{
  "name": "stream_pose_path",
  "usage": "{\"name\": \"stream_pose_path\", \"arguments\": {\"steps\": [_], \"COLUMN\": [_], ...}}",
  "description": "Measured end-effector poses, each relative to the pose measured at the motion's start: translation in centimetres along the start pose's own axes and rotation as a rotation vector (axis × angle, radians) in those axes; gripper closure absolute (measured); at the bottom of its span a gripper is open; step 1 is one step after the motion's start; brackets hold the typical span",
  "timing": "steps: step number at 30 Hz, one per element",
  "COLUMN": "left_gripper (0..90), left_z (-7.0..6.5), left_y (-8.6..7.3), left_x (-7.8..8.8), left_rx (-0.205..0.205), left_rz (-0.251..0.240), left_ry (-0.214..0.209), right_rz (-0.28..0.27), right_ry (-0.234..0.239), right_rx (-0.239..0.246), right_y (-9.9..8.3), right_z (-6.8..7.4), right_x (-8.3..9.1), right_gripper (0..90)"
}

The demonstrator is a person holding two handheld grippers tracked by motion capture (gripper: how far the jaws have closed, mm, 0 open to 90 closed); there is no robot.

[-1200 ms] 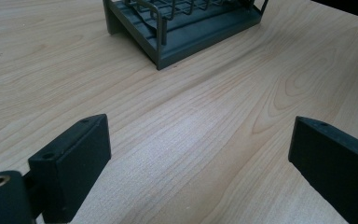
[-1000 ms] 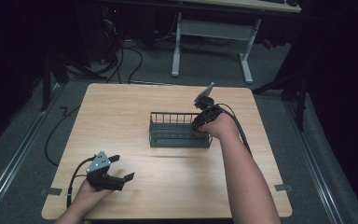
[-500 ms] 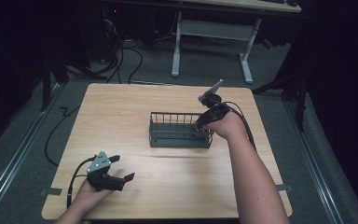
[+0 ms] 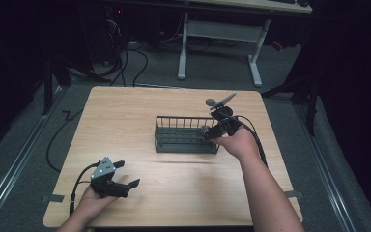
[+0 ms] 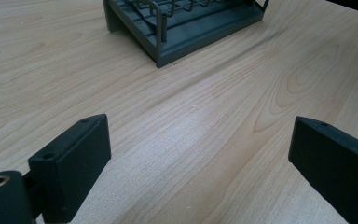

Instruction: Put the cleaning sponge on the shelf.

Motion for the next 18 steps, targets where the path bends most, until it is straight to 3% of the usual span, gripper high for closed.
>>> {"name": "stream_pose_path", "arguments": {"steps": [10,18], "left_gripper": [6.3,6.3], "left_z": [-0.1,-0.2], "left_y": [-0.1,-0.2], "left_x": [-0.1,-0.2], "left_rx": [-0.006,-0.012], "left_rz": [0.008,0.017], "left_ry": [0.005,0.005], "right_rz": [-0.108,-0.185], "right_ry": [0.007,-0.018], "right_rx": [0.026,0.066], "right_y": [-2.7,-5.1], "right_z": [1.0,1.4], "right_x": [-0.2,-0.7], "right_gripper": [33.1,32.8]}}
Point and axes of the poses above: each handheld gripper's, and its own axes: x roughly backward along the jaws, y roughly out of its top, z roughly to its left, the point moved 6 cm from there along -x, roughly forward along the jaws, and after that the axes turned 6 degrees about y, right-handed, at the moved point
